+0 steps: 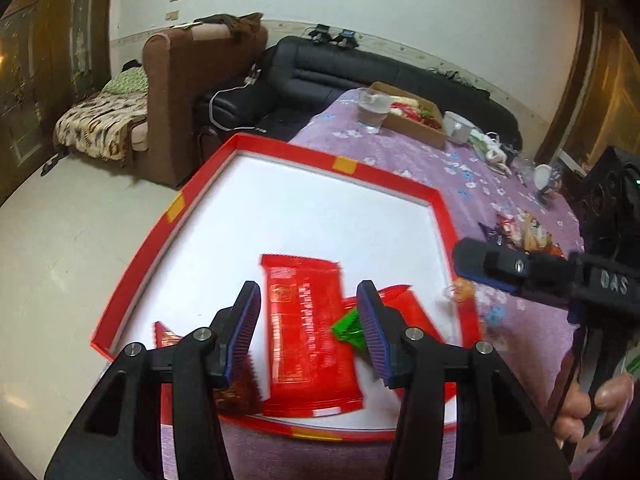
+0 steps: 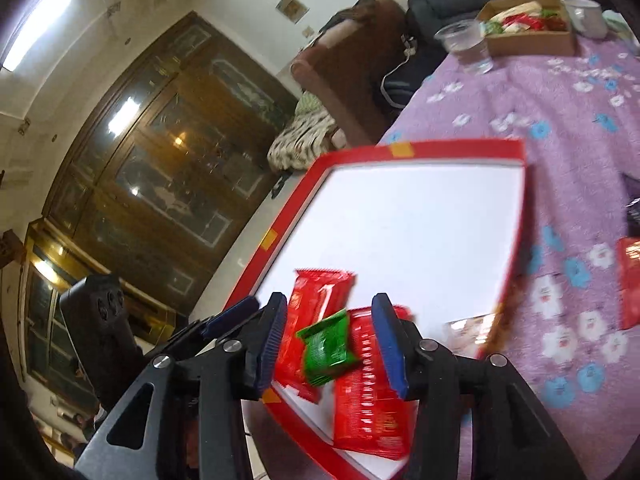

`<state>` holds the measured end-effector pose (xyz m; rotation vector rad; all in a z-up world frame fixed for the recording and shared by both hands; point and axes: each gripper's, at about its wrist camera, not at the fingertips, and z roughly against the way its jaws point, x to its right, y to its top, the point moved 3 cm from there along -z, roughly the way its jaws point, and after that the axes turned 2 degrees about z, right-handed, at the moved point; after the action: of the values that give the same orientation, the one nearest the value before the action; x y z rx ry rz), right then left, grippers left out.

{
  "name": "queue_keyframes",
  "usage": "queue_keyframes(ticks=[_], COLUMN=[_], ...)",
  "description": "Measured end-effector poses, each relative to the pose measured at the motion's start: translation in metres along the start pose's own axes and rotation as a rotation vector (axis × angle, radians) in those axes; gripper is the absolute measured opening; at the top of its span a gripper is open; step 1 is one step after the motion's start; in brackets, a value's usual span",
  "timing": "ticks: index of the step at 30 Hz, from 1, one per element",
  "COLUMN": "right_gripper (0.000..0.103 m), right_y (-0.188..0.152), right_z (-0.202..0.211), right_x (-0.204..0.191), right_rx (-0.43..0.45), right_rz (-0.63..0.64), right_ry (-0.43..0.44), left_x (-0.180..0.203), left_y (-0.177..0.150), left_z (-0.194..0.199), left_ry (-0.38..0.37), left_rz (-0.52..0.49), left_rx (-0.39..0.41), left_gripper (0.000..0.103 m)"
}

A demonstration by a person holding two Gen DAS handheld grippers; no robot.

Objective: Organize snacks
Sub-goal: 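Drop the red bar and green packet into the tray, opening both tools, then grasp the brown chocolate packet with the right tool while the left tool grasps the white packet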

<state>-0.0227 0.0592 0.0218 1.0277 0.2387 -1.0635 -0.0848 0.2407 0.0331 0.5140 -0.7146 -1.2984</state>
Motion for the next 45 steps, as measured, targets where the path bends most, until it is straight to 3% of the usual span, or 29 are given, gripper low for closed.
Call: queue_keyframes(ticks=[3,10,14,22,25,30,32,34,41,45], right_gripper=[0.048,0.053,0.057,0.068,0.068,0.068,0.068,0.069,0.071,0.071], right_y=[0.004,0.005,0.006,0.009,0.006,-0.010,-0.010,-0.012,-0.004,-0.003], right_z=[0.024,0.107,0.164,0.270,0.297,0.320,0.322,0.324,0.304,0.295], right_x=[0.022,0.092,0.134,0.227,0.266,0.319,0.325,0.331,0.334,0.328], right_rx=[0.051,0.198,0.300,0.454,0.515,0.566,0.580,0.590,0.485,0.364], right_rz=[-0.044,-0.177,-0.248,-0.408,-0.473,-0.590,-0.594,-0.592,-0.574,-0.557], right_ry=[-0.027,-0.144,-0.254,-0.534,-0.583,-0.547,-0.557,-0.515,-0.451,-0.388], left_x=[0.017,0.065,0.091,0.147,0.168,0.202,0.217,0.228,0.253,0.261], left_y=[-0.004,-0.012,-0.019,-0.024,-0.021,-0.017,-0.014,-0.012,0.004,0.009], left_z=[0.002,0.002,0.000,-0.004,-0.008,-0.024,-0.036,-0.045,-0.062,-0.064], left_ry=[-0.034,-0.094,-0.113,-0.134,-0.140,-0.145,-0.149,-0.154,-0.159,-0.175], left_rz=[-0.049,-0.163,-0.219,-0.364,-0.409,-0.509,-0.540,-0.553,-0.594,-0.635], left_rx=[0.000,-0.027,-0.058,-0.095,-0.098,-0.107,-0.127,-0.144,-0.135,-0.131], left_gripper=[0.059,0.061,0.070,0.073,0.076,0.076,0.076,0.076,0.076,0.076])
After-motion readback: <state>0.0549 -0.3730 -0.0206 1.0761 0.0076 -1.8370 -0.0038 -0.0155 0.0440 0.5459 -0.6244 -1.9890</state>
